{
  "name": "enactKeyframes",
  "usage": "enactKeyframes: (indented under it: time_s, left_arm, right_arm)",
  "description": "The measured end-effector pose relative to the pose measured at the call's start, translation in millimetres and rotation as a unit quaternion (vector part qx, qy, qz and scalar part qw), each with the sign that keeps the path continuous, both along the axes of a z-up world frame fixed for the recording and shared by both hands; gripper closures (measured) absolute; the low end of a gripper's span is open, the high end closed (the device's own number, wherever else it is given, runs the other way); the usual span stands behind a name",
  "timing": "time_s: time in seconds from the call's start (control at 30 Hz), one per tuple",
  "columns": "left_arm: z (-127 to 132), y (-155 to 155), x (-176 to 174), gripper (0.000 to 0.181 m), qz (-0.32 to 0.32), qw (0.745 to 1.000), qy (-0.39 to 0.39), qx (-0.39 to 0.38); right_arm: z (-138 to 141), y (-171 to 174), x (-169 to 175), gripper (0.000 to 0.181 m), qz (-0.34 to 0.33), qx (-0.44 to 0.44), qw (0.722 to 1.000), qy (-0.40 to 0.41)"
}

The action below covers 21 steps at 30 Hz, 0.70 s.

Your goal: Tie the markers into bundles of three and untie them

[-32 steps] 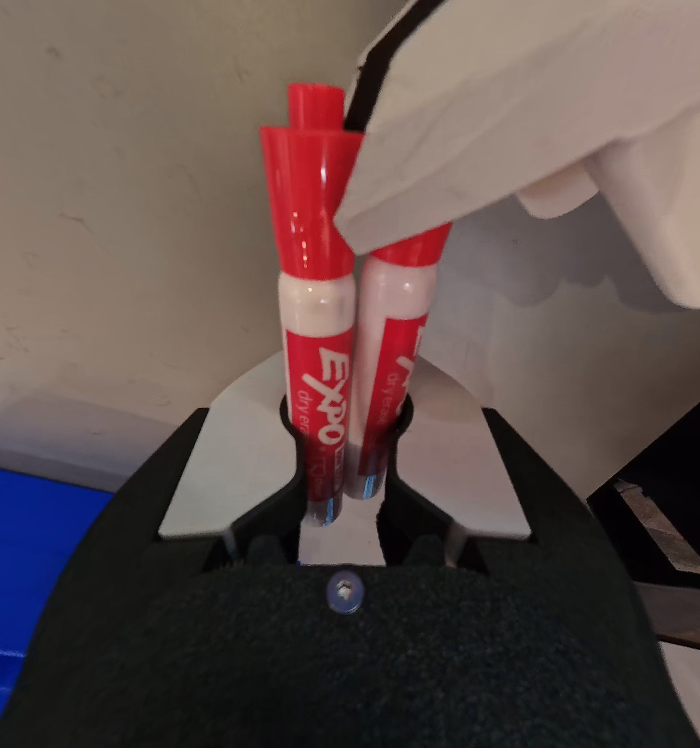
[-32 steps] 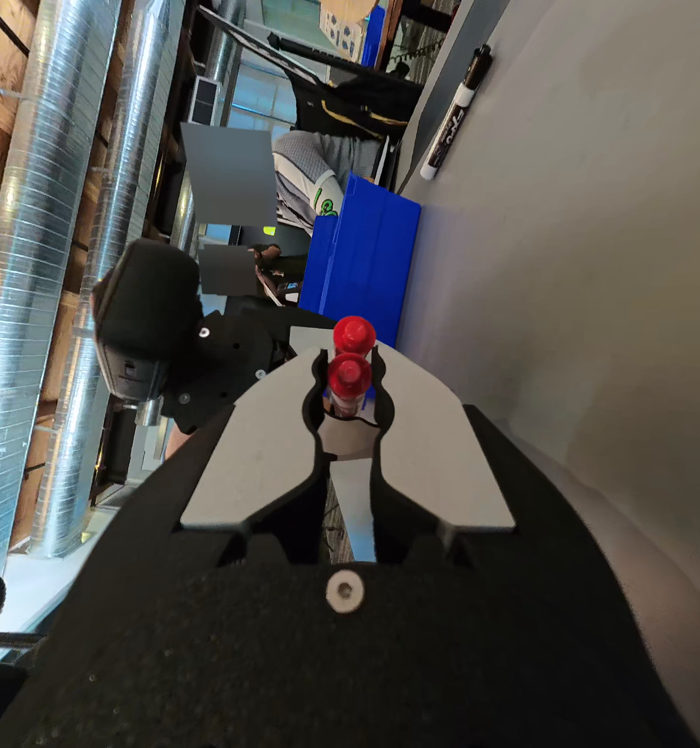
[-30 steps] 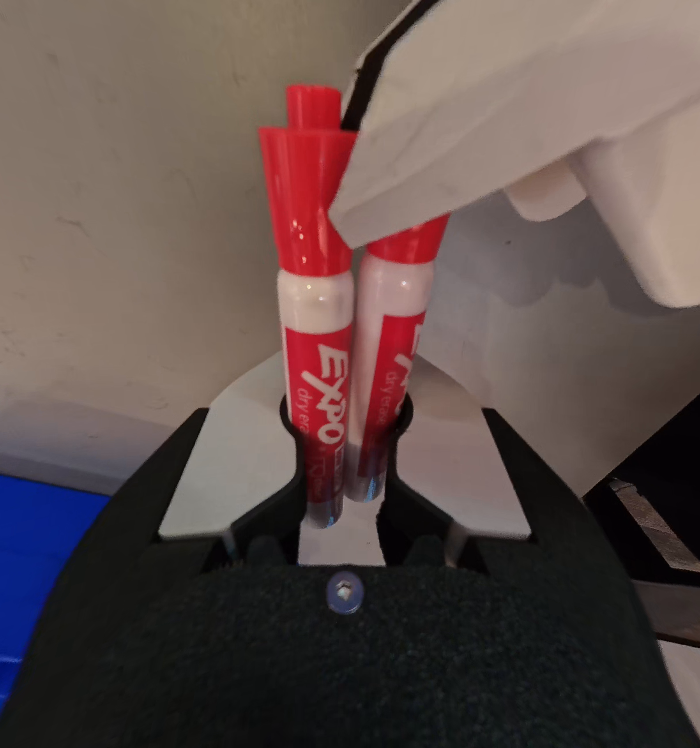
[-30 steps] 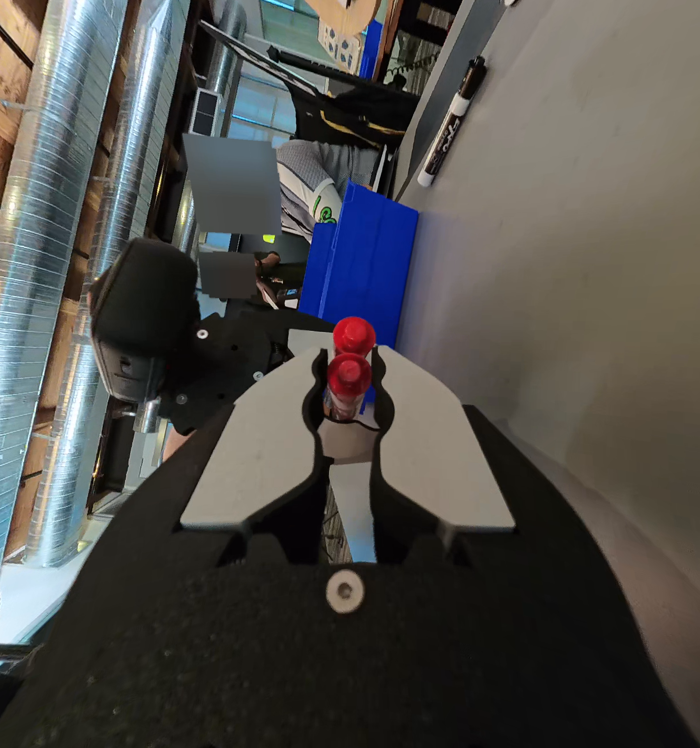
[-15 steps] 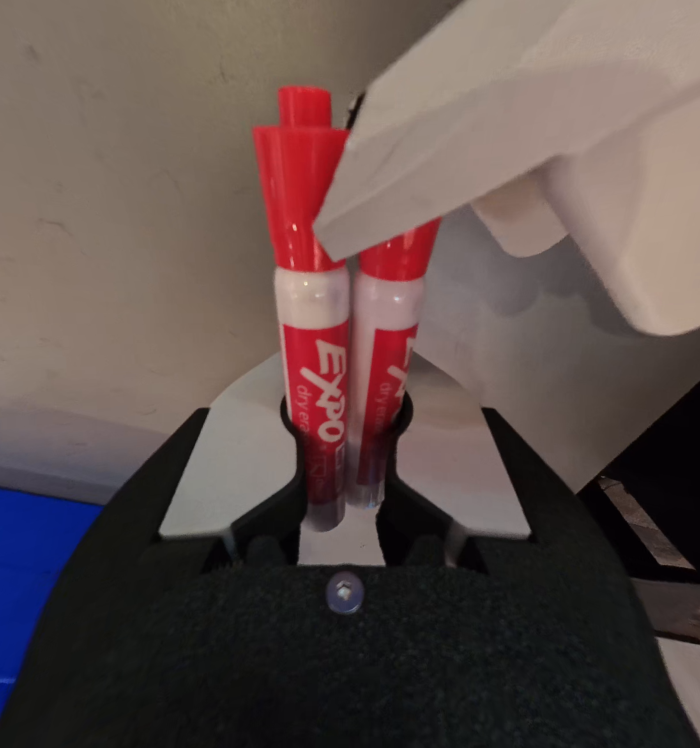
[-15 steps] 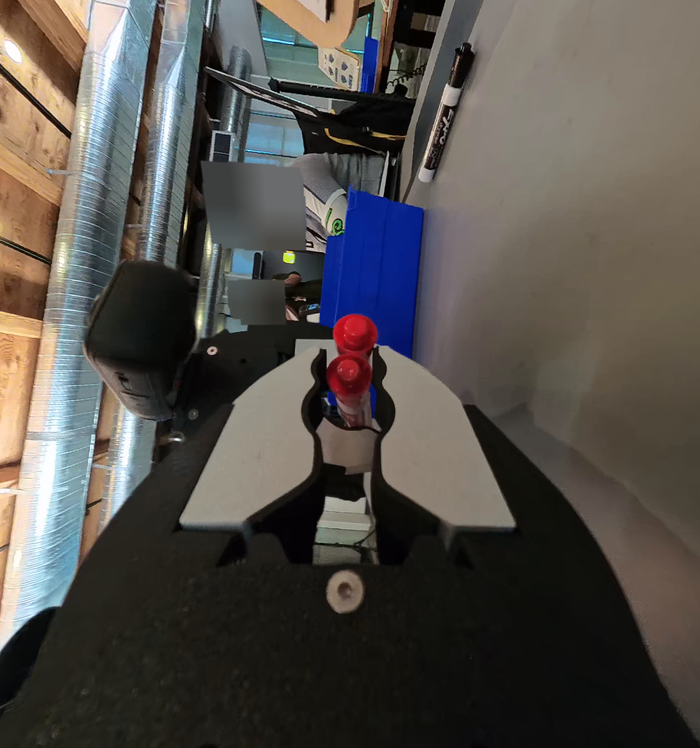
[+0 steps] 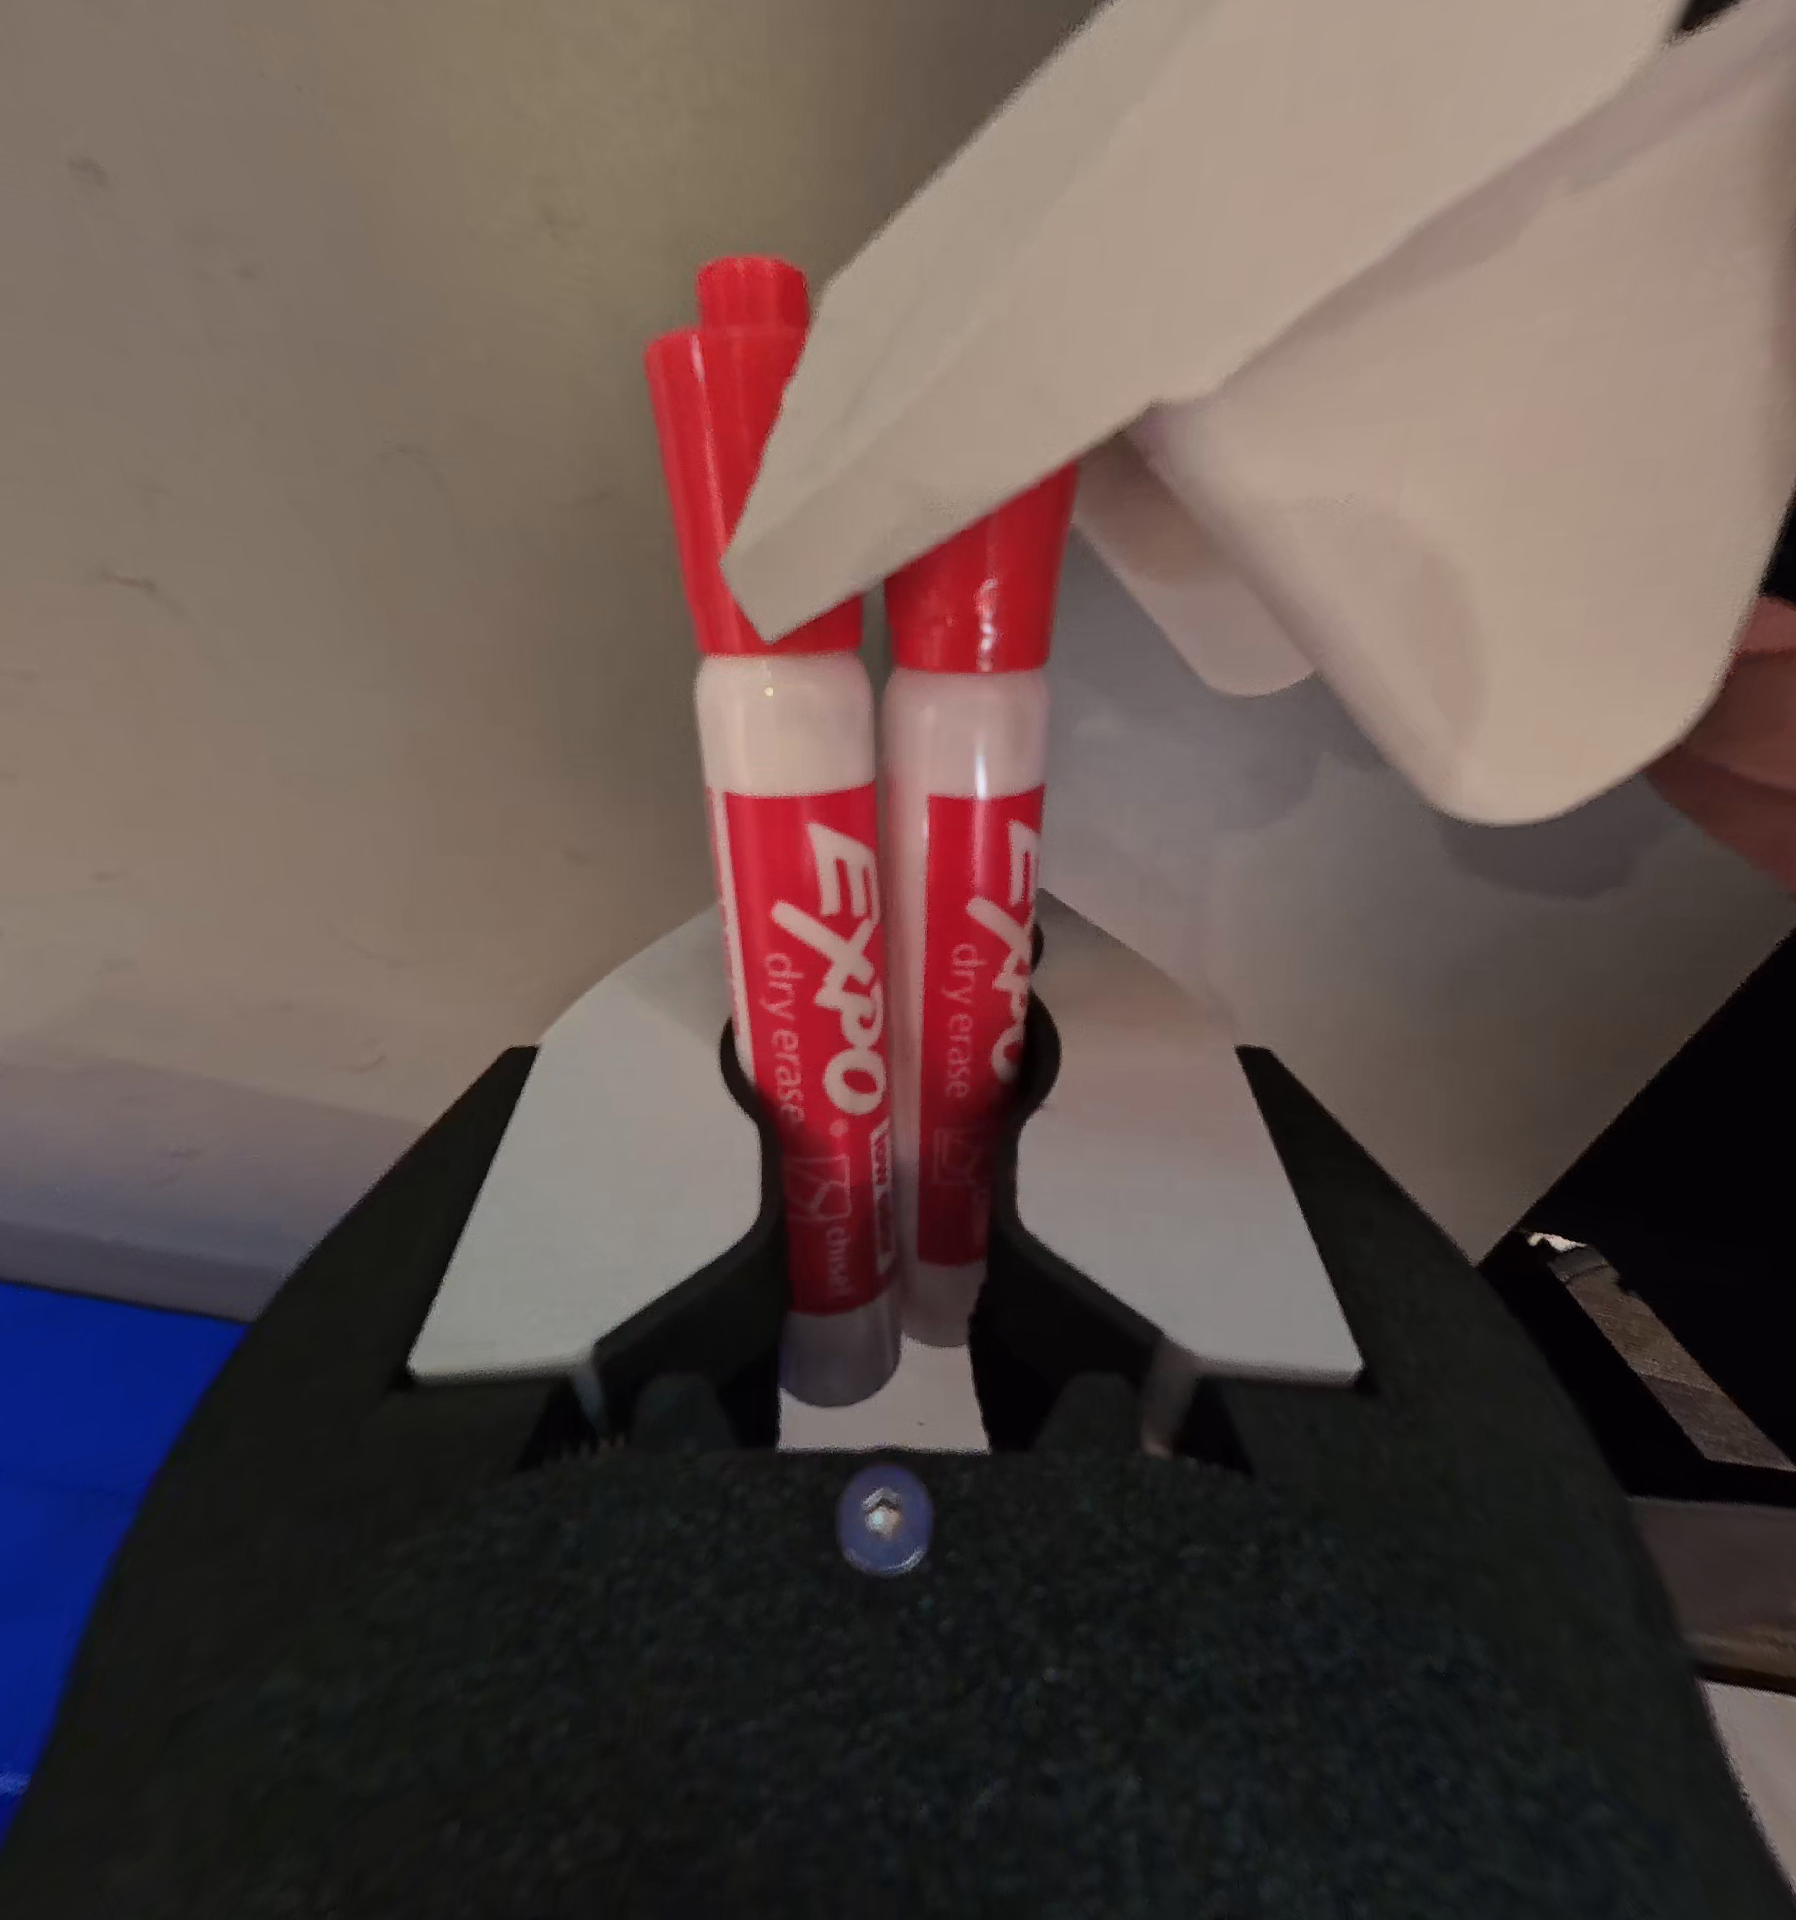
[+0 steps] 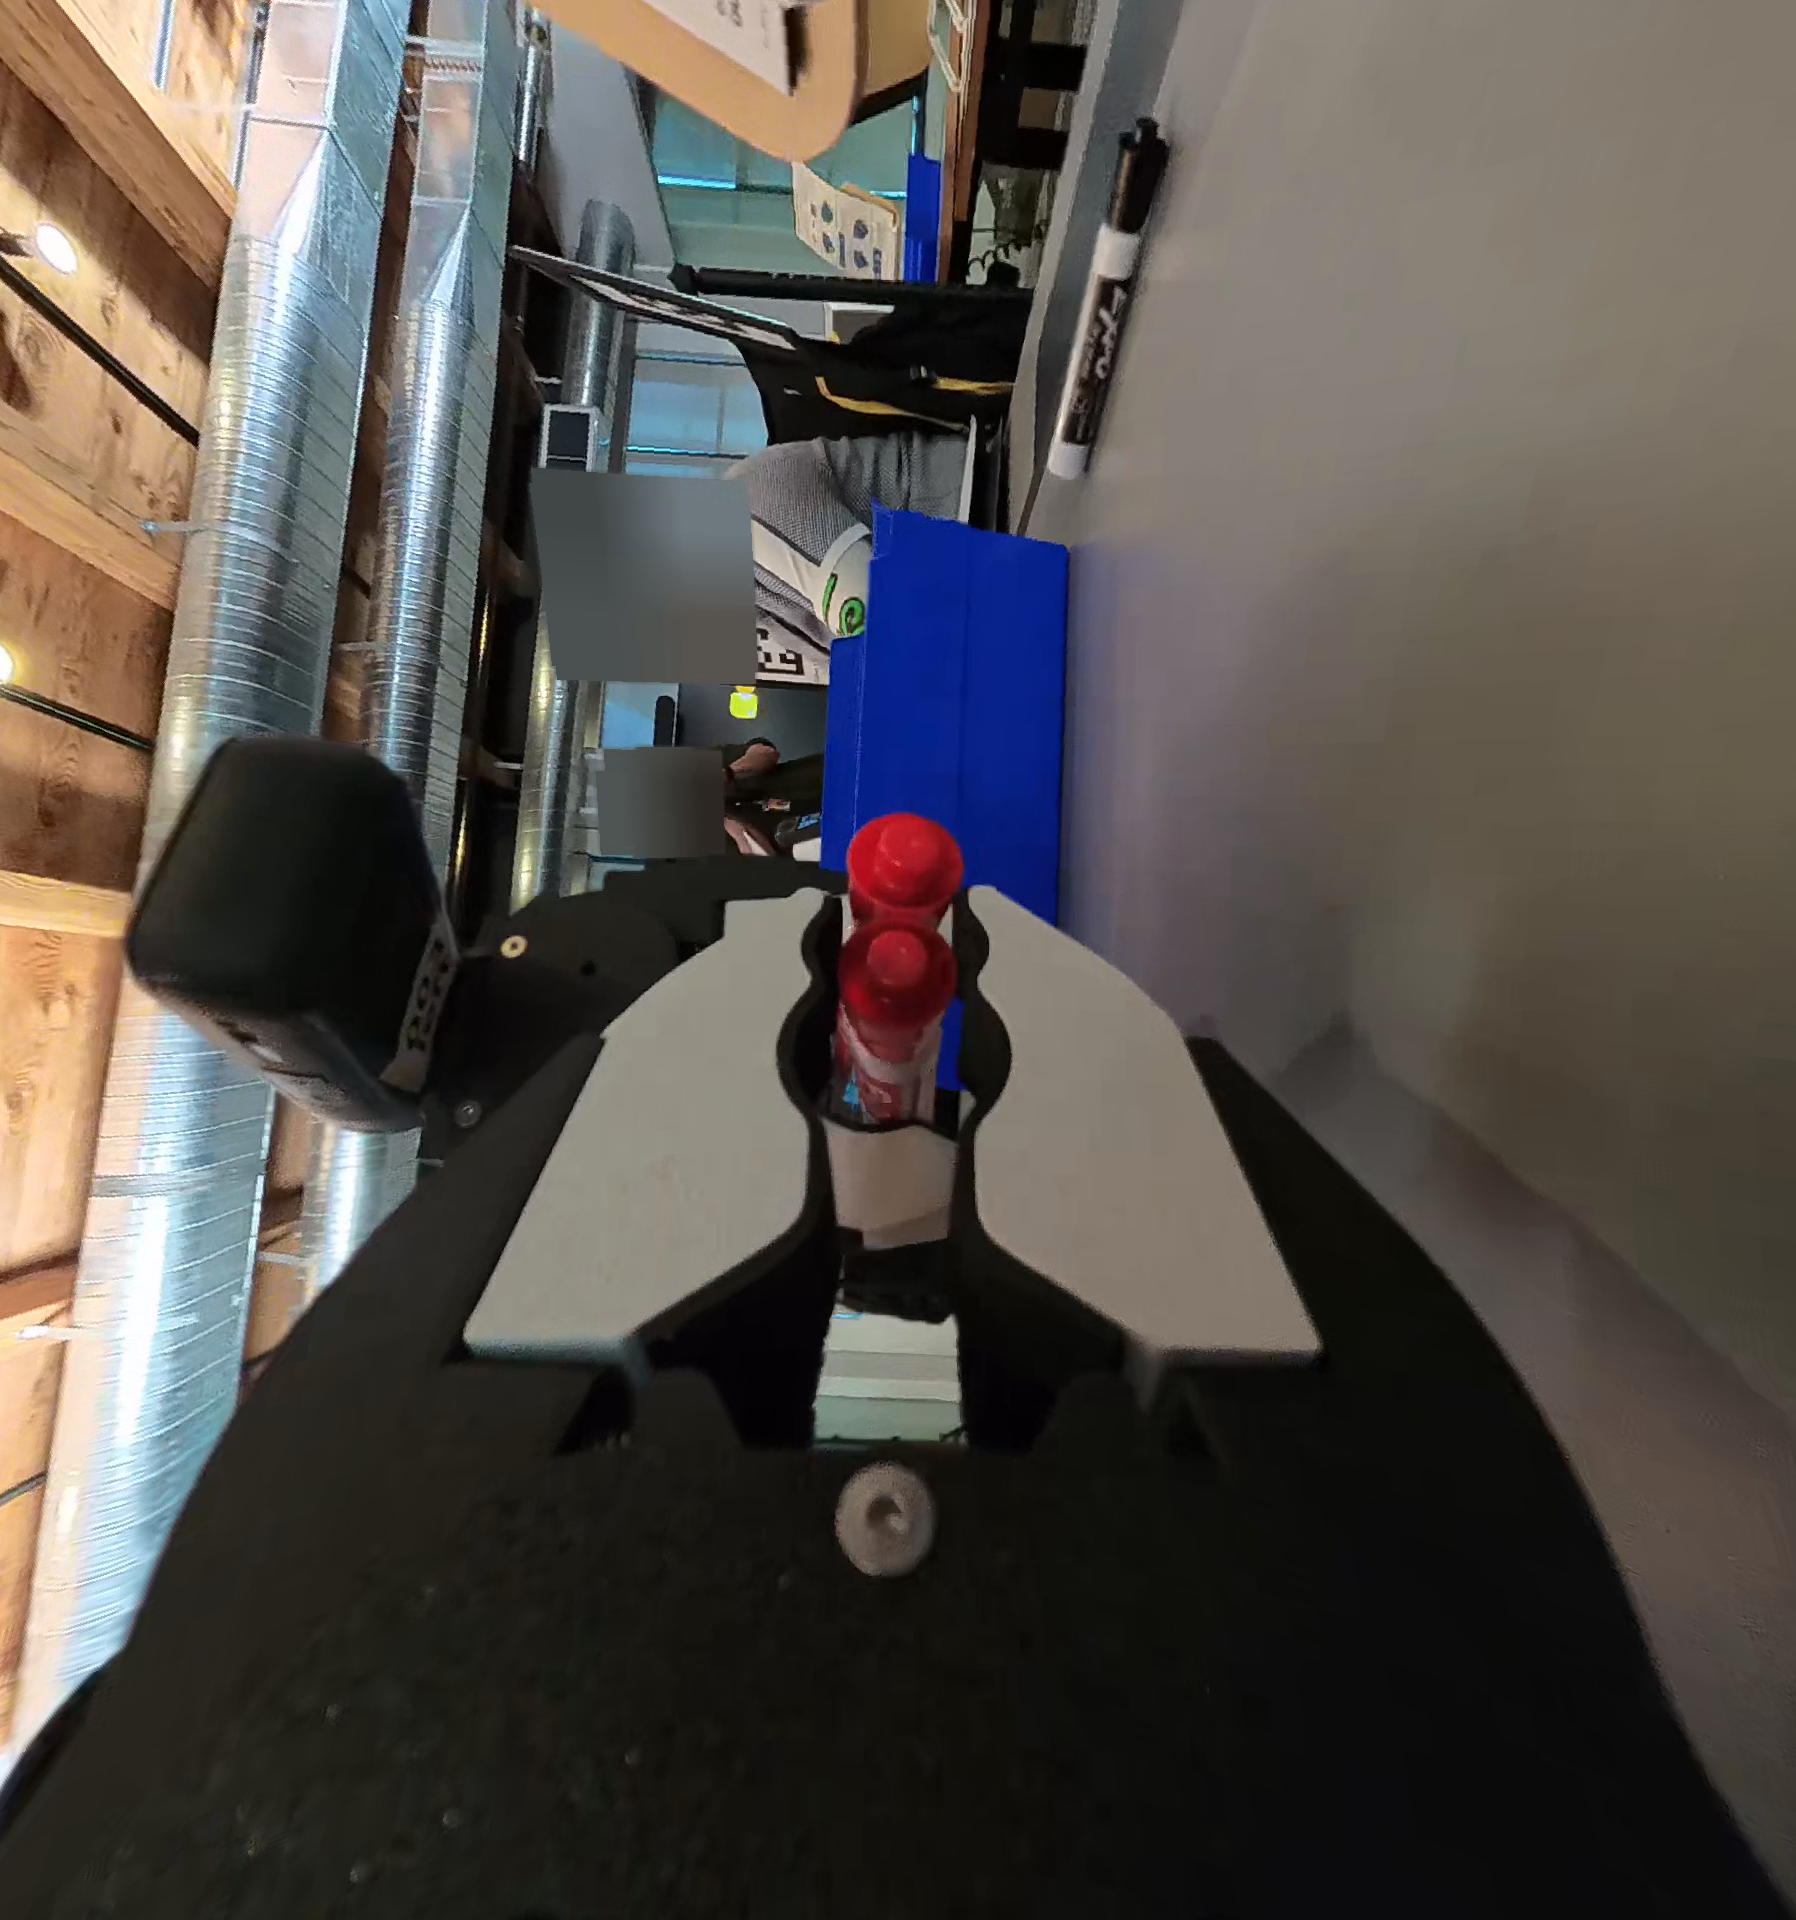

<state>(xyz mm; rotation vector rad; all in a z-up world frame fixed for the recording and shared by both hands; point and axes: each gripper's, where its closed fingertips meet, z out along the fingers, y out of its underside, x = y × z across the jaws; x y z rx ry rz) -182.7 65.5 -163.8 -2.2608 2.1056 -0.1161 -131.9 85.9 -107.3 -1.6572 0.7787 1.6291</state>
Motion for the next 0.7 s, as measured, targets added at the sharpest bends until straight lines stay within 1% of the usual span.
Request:
enactKeyframes:
  time_s: [0.17,0.27,0.4,0.6,0.7]
  left_arm:
    - [0.0,0.5,-1.6,0.140,-0.007,1.000,0.007,0.010]
    - [1.7,2.5,-4.4,0.141,-0.015,1.000,0.013,0.021]
    - [6.6,3.7,-4.3,0.141,-0.021,0.999,-0.001,0.030]
    - [13.7,4.9,-9.0,0.140,-0.004,0.999,-0.027,0.020]
    - [15.5,2.7,-11.3,0.140,0.001,0.999,-0.037,0.009]
  right_arm:
    - [7.4,-4.3,-0.5,0.162,-0.022,0.024,0.998,-0.053]
    - [9.8,-5.0,-3.0,0.162,-0.023,0.033,0.997,-0.063]
    - [17.2,-5.6,-4.8,0.162,-0.022,0.054,0.996,-0.071]
    - [24.1,-7.3,-4.3,0.143,-0.016,0.069,0.995,-0.069]
    - [24.1,-6.7,-2.1,0.140,-0.013,0.069,0.996,-0.058]
